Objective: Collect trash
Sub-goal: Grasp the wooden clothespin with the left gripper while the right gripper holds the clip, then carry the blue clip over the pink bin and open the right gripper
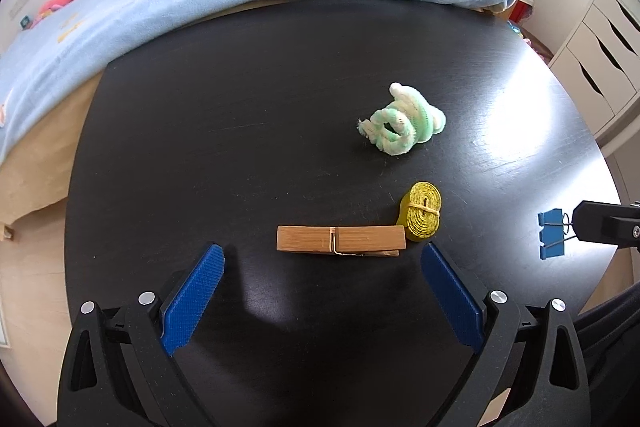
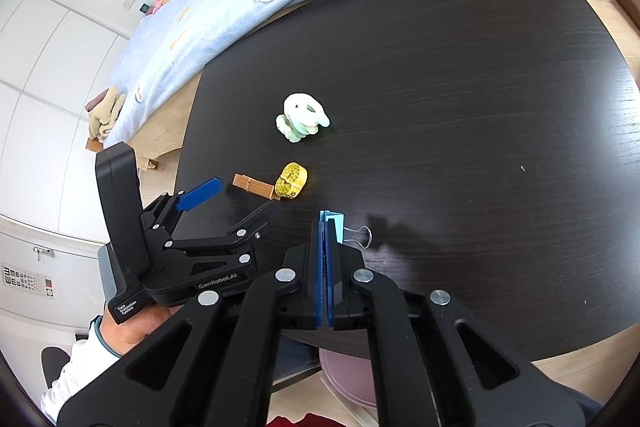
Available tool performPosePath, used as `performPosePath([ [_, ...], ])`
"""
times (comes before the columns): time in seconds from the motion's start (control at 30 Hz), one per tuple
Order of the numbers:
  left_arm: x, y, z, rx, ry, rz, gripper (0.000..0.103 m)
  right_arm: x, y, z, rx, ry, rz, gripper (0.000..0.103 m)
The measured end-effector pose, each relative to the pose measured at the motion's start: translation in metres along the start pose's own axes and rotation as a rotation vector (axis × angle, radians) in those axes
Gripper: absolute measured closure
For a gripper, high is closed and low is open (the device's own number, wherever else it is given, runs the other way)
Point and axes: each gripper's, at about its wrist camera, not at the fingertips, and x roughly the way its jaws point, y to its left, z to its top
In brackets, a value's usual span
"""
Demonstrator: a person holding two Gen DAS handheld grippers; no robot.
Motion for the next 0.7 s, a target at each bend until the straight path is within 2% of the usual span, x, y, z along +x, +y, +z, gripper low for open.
performPosePath([
  [0.03,0.0,0.001,-0.001,-0.004,0.001,-0.002,0.012,0.0,0.0,0.0,0.0,0.001,0.0,0.102],
  [0.1,-0.001,0.0,0.0,0.007,-0.01,0.023,0.027,0.001,0.0,0.0,-0.002,0.002,0.0,0.102],
  [0.13,-0.002,-0.002,0.002,0.008,-0.01,0.024,0.03,0.002,-0.001,0.0,-0.002,0.002,0.001,0.102],
  [0.2,-0.004,-0.003,0.003,0.008,-0.011,0.026,0.043,0.002,-0.001,0.0,-0.001,0.003,0.001,0.102],
  [0.43,-0.005,-0.006,0.002,0.017,-0.003,0.017,0.044,0.003,0.0,-0.001,-0.009,0.005,-0.001,0.102],
  [0.7,-0.027,-0.012,0.001,0.025,-0.042,0.009,0.044,0.002,0.004,-0.003,-0.023,0.005,-0.007,0.102],
])
